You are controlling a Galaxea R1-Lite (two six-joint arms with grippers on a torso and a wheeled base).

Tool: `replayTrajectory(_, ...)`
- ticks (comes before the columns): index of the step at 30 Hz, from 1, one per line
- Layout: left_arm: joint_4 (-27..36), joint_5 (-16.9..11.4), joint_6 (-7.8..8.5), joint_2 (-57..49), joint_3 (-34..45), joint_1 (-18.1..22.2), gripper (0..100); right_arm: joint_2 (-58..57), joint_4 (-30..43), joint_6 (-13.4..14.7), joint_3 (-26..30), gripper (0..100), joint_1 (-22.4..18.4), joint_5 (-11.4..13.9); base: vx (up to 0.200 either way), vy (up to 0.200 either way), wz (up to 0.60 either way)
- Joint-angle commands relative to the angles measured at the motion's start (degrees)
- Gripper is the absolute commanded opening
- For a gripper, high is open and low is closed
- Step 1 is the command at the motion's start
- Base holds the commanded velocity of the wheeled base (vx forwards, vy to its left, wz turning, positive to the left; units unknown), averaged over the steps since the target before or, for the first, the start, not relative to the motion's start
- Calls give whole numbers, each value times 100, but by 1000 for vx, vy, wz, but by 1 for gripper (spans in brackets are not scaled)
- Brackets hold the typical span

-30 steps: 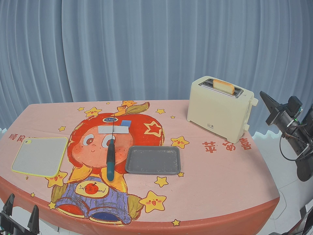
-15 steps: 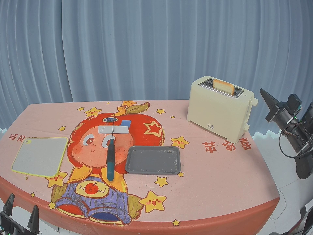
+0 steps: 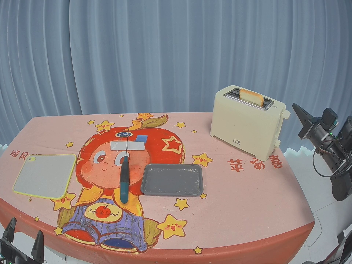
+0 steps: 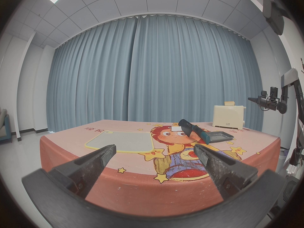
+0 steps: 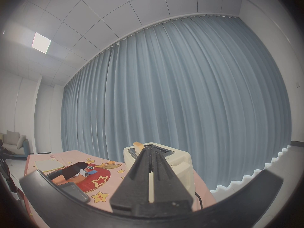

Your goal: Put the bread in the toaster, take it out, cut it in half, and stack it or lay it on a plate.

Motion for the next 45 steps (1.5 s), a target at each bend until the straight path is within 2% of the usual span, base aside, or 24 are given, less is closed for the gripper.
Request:
replayTrajectory(1, -2, 3, -1, -5, 101, 6, 100, 137, -49, -12, 11, 0, -20, 3, 0, 0, 0)
replayTrajectory(45, -2, 3, -1, -5, 101, 6, 100, 945, -58, -29, -200, 0, -336, 12, 0, 0, 0)
